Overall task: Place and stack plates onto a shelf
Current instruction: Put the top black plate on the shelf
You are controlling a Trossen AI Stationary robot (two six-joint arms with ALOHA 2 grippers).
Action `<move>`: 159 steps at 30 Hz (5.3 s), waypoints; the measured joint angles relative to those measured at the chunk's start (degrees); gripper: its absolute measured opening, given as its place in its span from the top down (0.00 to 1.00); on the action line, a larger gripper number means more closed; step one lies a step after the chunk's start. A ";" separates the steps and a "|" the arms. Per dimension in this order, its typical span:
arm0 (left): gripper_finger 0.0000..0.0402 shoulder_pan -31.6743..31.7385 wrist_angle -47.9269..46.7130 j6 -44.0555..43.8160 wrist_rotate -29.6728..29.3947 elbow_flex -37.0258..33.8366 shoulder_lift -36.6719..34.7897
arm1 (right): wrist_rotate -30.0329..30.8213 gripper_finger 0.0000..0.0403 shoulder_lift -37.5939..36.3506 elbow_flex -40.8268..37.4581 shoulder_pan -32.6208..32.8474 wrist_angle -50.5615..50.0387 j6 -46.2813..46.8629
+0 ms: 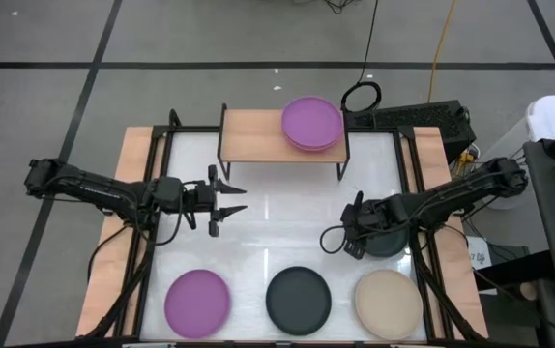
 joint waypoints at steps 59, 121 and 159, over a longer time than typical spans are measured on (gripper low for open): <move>0.53 0.00 -0.50 -0.40 0.00 0.00 -0.51 | -2.13 0.99 -4.95 -12.69 0.22 14.97 0.65; 0.53 0.00 -26.99 0.22 -16.59 0.02 -23.06 | -9.02 1.00 19.99 37.61 -31.35 46.73 -49.37; 0.53 0.00 -27.02 1.97 -16.61 0.00 -22.88 | -0.29 1.00 35.04 38.12 -28.99 54.17 -72.13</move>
